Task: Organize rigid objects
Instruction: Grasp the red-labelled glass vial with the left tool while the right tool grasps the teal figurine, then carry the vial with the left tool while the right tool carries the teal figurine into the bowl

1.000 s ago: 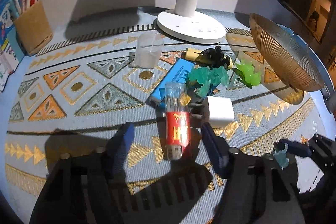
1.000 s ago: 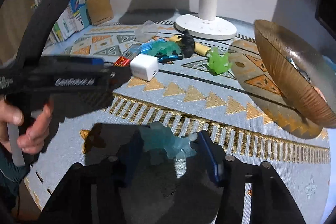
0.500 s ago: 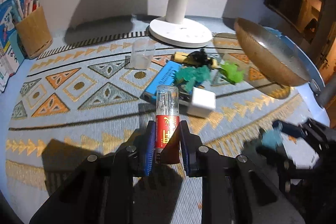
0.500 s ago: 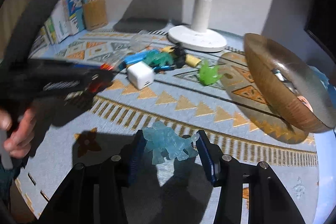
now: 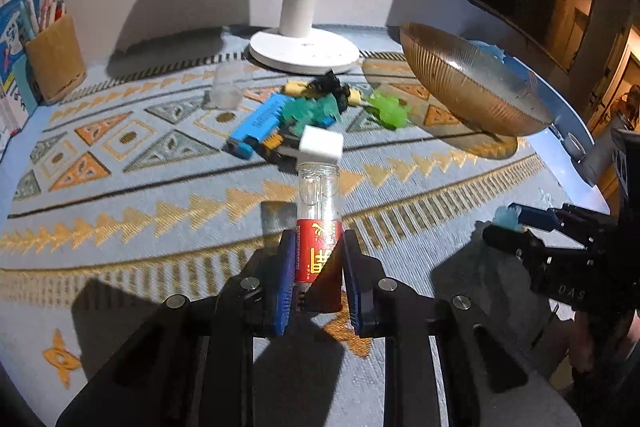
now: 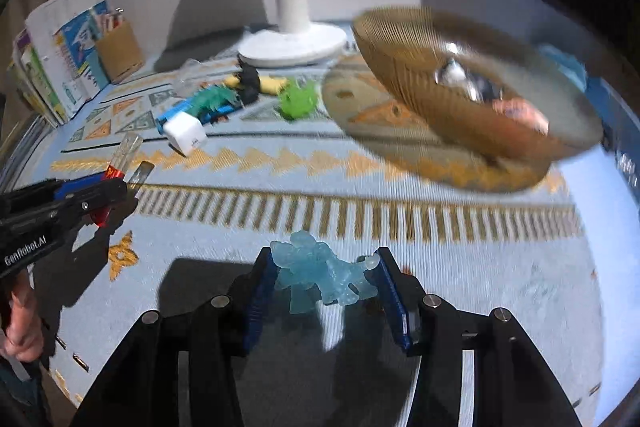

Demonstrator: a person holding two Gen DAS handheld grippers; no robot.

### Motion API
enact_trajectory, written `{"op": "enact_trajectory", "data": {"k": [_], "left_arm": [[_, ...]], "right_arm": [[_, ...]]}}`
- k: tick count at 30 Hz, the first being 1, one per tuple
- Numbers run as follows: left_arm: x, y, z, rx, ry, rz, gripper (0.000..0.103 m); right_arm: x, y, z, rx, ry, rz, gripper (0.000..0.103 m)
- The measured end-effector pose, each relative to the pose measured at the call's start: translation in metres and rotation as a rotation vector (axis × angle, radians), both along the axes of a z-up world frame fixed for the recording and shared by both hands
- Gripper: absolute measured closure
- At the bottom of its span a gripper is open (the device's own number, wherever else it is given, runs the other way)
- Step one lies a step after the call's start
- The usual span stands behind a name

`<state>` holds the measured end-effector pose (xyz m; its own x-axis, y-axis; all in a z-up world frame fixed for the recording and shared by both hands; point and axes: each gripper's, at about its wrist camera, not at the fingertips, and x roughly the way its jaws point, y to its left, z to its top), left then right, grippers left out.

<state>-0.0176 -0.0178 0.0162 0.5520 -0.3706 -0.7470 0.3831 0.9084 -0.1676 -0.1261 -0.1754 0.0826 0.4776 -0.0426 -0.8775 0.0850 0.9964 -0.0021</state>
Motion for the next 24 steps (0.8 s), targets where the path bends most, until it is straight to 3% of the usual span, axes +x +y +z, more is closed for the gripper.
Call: {"op": "enact_trajectory", "data": {"k": [2,5,11,14,16,19,24], "left_arm": [[-0.001,-0.001,-0.005,0.0,0.011,-0.001,0.084],[-0.001,0.001,-0.008,-0.003,0.021,0.003,0.084],[-0.003,-0.002,-0.008,-0.002,0.013,-0.005,0.084],[-0.006,-0.003,-0.003,-0.011,0.004,-0.005,0.084],[-0.008,-0.004,0.004,-0.016,-0.006,-0.005,0.084],[-0.013,-0.012,0.029,-0.022,-0.063,-0.021,0.084],[-0.016,-0.039,0.102,-0.136,-0.199,-0.082,0.084]], "right_arm": [[-0.004,0.004,0.001,-0.016,-0.006,0.015,0.054],[-0.012,0.001,0.001,0.009,0.0,0.044,0.033],[-0.009,-0.003,0.0,0.029,0.0,0.04,0.032],[-0.003,0.008,-0.001,-0.053,0.002,0.036,0.056],[-0.002,0.01,0.002,-0.058,-0.008,0.043,0.056],[-0.007,0.002,0.019,-0.03,-0.053,0.028,0.056],[-0.009,-0.038,0.094,-0.14,-0.21,-0.044,0.056]]}}
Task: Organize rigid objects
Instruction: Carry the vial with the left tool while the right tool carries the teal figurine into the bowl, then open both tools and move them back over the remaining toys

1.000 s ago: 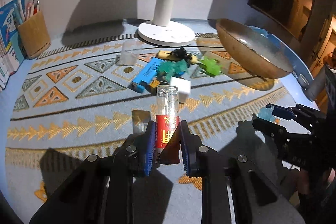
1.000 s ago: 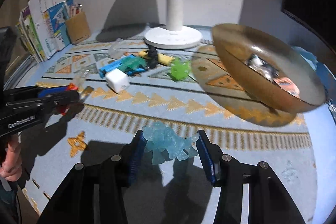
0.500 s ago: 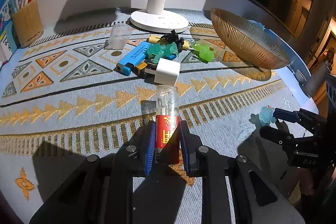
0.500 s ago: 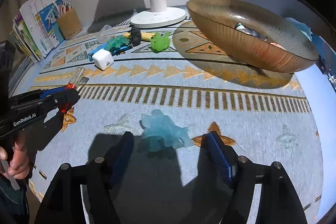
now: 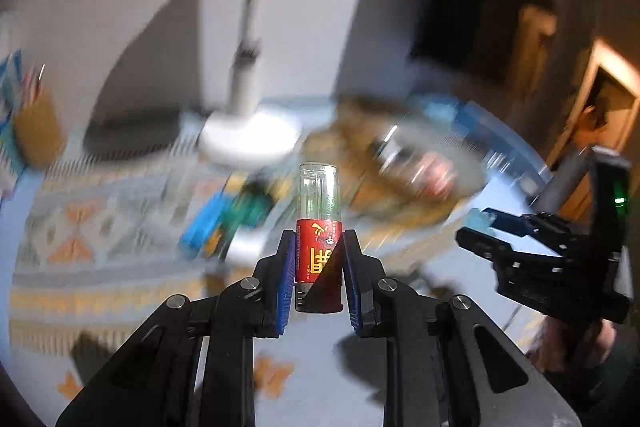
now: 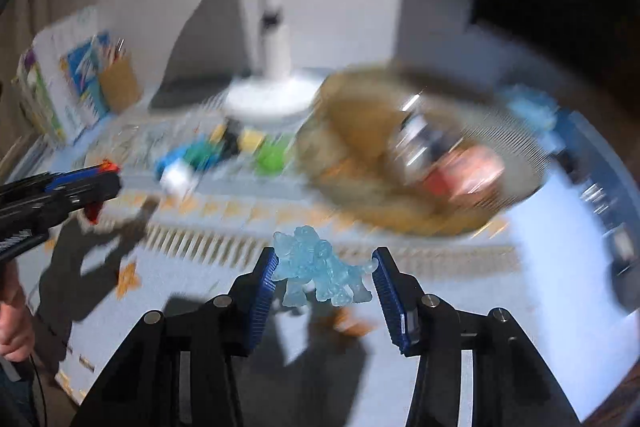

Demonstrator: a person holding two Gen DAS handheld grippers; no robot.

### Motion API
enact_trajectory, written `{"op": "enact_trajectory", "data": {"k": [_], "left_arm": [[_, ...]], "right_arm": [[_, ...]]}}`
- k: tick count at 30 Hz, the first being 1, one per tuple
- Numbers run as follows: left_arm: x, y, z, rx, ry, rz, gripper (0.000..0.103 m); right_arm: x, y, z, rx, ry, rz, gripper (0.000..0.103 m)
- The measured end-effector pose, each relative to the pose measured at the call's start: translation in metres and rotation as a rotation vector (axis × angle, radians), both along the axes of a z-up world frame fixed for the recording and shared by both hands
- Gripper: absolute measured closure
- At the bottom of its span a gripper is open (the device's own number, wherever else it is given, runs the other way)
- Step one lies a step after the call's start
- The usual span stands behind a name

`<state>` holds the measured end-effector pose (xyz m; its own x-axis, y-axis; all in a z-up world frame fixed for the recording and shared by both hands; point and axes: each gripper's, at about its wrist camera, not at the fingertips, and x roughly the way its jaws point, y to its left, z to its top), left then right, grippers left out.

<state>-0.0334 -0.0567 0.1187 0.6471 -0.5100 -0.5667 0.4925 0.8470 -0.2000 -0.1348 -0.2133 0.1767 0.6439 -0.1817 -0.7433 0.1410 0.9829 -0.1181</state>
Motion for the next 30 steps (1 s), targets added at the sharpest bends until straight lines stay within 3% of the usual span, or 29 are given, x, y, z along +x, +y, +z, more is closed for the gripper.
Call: {"op": "enact_trajectory", "data": {"k": [5,9,11,17,25,29,30], "left_arm": [[0.02,-0.064,0.059,-0.041,-0.109,-0.084,0.084],[0.053,-0.116,0.063,-0.07,-0.076,-0.109,0.084],[0.067,-0.137,0.054,-0.06,-0.071,-0.111,0.084],[0.11,-0.181,-0.007,0.009,0.063,-0.096,0.084],[0.129,-0.194,-0.034,0.059,0.119,-0.088,0.082],[0.129,-0.188,-0.031,0.059,0.097,-0.064,0.024],[0.126,-0.184,-0.027,0.048,0.085,-0.059,0.023]], "right_arm": [[0.018,-0.068,0.069,-0.067,-0.134,-0.132,0.056],[0.037,-0.122,0.086,-0.016,-0.175,-0.213,0.055],[0.048,-0.146,0.083,0.024,-0.17,-0.235,0.055],[0.082,-0.185,0.043,0.058,-0.067,-0.257,0.055],[0.111,-0.202,-0.005,0.039,0.027,-0.275,0.055],[0.111,-0.215,-0.007,0.081,0.017,-0.311,0.038],[0.109,-0.217,-0.004,0.098,0.003,-0.313,0.038]]}}
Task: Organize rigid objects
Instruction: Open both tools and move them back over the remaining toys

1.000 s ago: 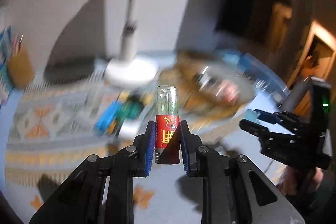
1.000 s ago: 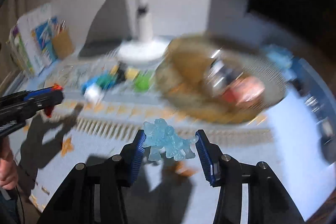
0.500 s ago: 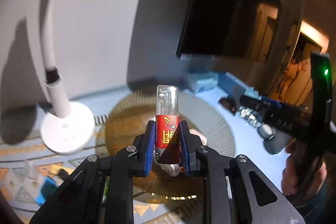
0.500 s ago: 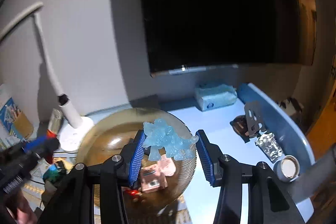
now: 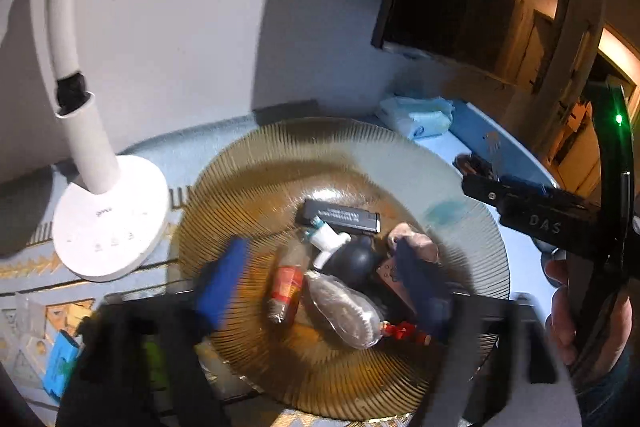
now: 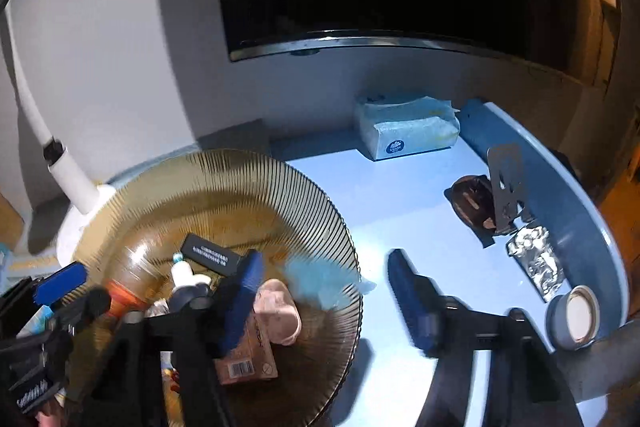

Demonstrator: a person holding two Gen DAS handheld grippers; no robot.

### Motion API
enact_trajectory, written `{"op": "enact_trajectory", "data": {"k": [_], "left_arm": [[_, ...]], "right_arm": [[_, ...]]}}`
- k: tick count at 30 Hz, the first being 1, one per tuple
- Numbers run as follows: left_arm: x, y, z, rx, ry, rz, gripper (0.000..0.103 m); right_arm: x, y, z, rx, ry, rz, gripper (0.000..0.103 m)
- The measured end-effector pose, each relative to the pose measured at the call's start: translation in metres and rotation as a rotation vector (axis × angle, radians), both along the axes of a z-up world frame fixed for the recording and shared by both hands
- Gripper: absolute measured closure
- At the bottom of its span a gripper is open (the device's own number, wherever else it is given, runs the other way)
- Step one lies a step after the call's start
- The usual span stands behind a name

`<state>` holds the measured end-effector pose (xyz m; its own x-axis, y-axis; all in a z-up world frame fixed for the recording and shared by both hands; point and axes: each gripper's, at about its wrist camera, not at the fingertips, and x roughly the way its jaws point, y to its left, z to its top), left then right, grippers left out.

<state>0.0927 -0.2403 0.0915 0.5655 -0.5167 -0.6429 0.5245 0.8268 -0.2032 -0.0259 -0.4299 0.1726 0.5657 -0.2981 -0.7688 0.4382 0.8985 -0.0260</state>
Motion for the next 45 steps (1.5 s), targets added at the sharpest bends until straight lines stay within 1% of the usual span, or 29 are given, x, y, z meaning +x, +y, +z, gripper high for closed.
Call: {"op": "enact_trajectory", "data": {"k": [4,9,13,14,19,20,21,22,23,24,26,28,31,32,34,36,38,40,43,45], "left_arm": [[-0.012,0.024,0.022,-0.032,-0.028,-0.007,0.023],[-0.04,0.078,0.064,-0.104,-0.095,0.04,0.023],[-0.068,0.122,0.101,-0.139,-0.171,0.095,0.023],[-0.079,0.137,0.114,-0.146,-0.202,0.113,0.023],[-0.119,0.19,0.153,-0.172,-0.315,0.199,0.023],[-0.129,0.205,0.159,-0.176,-0.34,0.227,0.021],[-0.134,0.215,0.161,-0.178,-0.351,0.245,0.016],[-0.139,0.224,0.161,-0.179,-0.358,0.261,0.013],[-0.143,0.235,0.159,-0.179,-0.361,0.283,0.011],[-0.146,0.246,0.153,-0.177,-0.359,0.314,0.011],[-0.146,0.262,0.135,-0.159,-0.338,0.364,0.011],[-0.139,0.274,0.104,-0.116,-0.285,0.411,0.011],[-0.125,0.286,0.047,-0.048,-0.202,0.455,0.011],[-0.119,0.288,0.022,-0.022,-0.169,0.462,0.011],[-0.11,0.288,-0.012,0.01,-0.108,0.459,0.011],[-0.104,0.289,-0.035,0.017,-0.052,0.447,0.011],[-0.102,0.289,-0.051,0.009,-0.026,0.446,0.011],[-0.102,0.286,-0.058,0.033,-0.014,0.456,0.011],[-0.108,0.282,-0.057,0.053,-0.062,0.455,0.011],[-0.109,0.276,-0.059,0.081,-0.067,0.443,0.011]], "right_arm": [[-0.016,0.008,0.017,0.003,-0.041,0.002,0.038],[-0.036,0.039,0.043,0.032,-0.098,0.061,0.038],[-0.05,0.082,0.073,0.042,-0.155,0.15,0.038],[-0.053,0.093,0.08,0.042,-0.167,0.175,0.038],[-0.067,0.161,0.109,0.044,-0.222,0.317,0.037],[-0.07,0.172,0.112,0.045,-0.23,0.341,0.037],[-0.073,0.189,0.114,0.042,-0.238,0.374,0.036],[-0.075,0.199,0.114,0.041,-0.241,0.394,0.035],[-0.078,0.212,0.111,0.043,-0.247,0.415,0.031],[-0.079,0.218,0.108,0.046,-0.249,0.426,0.025],[-0.082,0.236,0.094,0.045,-0.25,0.454,0.021],[-0.082,0.251,0.068,0.06,-0.23,0.475,0.021],[-0.076,0.265,0.023,0.096,-0.175,0.492,0.021],[-0.074,0.266,0.007,0.101,-0.154,0.491,0.021],[-0.07,0.269,-0.025,0.108,-0.104,0.489,0.021],[-0.063,0.266,-0.051,0.137,-0.049,0.481,0.021],[-0.06,0.262,-0.065,0.148,-0.02,0.468,0.021],[-0.058,0.258,-0.076,0.146,0.003,0.452,0.021],[-0.057,0.25,-0.085,0.176,0.023,0.425,0.021],[-0.058,0.248,-0.084,0.176,0.012,0.418,0.021]]}}
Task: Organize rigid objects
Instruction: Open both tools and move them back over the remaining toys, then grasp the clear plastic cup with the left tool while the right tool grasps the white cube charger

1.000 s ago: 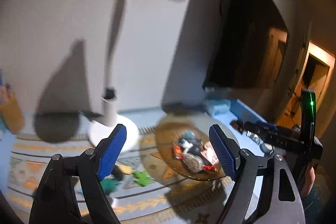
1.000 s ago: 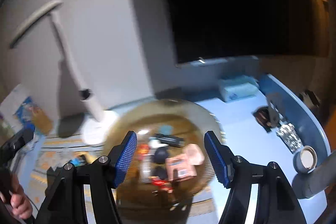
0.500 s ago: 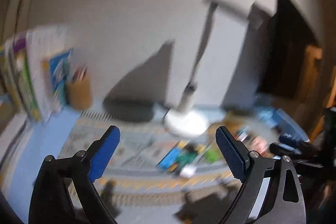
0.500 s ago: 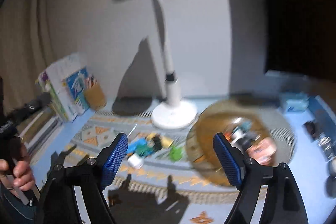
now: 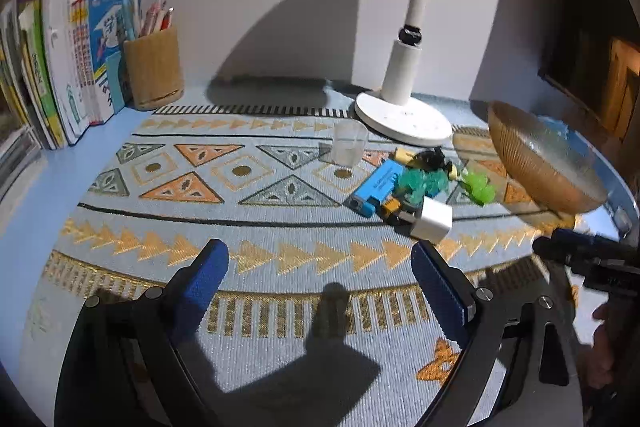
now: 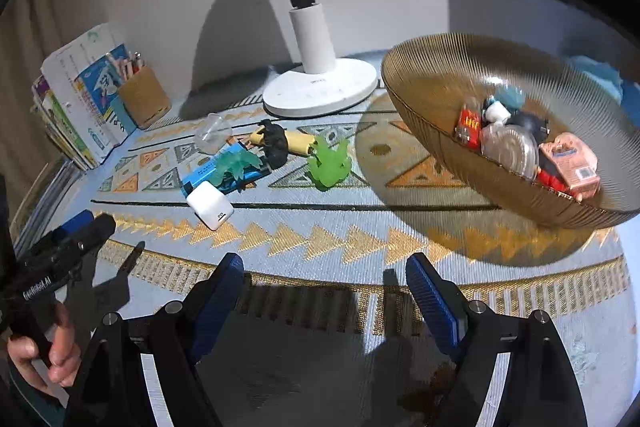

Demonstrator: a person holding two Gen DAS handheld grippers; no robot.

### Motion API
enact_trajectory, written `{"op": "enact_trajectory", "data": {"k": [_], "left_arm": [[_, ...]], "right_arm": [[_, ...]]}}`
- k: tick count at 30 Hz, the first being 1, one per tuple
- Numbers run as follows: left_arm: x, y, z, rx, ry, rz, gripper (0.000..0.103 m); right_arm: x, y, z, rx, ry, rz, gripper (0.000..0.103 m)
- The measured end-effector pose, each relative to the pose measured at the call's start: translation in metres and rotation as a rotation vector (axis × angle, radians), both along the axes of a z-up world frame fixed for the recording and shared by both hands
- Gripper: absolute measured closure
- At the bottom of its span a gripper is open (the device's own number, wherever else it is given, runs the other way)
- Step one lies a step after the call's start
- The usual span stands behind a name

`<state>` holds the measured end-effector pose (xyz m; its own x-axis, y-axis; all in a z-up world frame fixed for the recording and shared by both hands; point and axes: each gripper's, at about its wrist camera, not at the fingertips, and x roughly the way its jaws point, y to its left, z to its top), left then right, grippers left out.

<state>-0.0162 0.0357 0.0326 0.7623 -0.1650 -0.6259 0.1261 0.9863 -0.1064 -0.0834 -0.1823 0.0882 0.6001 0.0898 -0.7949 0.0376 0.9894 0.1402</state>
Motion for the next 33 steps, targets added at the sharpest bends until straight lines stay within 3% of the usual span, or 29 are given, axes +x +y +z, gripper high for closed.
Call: {"op": "enact_trajectory", "data": {"k": [5,8,12,14,17,19,22,25,29,33], "left_arm": [[0.0,-0.009,-0.001,0.047,-0.008,-0.021,0.011],[0.008,-0.008,0.0,0.02,0.04,-0.072,0.011],[0.034,0.005,0.016,-0.052,0.124,-0.141,0.011],[0.057,0.013,0.03,-0.083,0.144,-0.168,0.011],[0.09,0.01,0.035,-0.032,0.14,-0.183,0.011],[0.107,0.005,0.031,-0.002,0.144,-0.18,0.015],[0.131,-0.003,0.02,-0.023,0.169,-0.201,0.018],[0.151,-0.016,0.009,-0.01,0.189,-0.216,0.024],[0.172,-0.027,-0.007,-0.012,0.228,-0.24,0.046],[0.181,-0.026,-0.015,-0.055,0.25,-0.24,0.048]], "right_arm": [[0.002,0.0,-0.002,-0.016,0.015,-0.005,0.021],[0.006,0.004,-0.005,-0.03,0.034,0.008,0.021],[0.016,0.022,-0.011,-0.021,0.152,0.11,0.021],[0.021,0.037,-0.006,-0.028,0.161,0.167,0.021],[0.036,0.062,0.004,-0.056,0.134,0.243,0.021],[0.049,0.073,0.002,-0.06,0.124,0.264,0.021],[0.068,0.083,-0.01,-0.067,0.141,0.277,0.021],[0.081,0.091,-0.018,-0.026,0.146,0.315,0.028],[0.09,0.1,-0.024,-0.075,0.132,0.33,0.03],[0.096,0.103,-0.029,-0.075,0.128,0.341,0.035]]}}
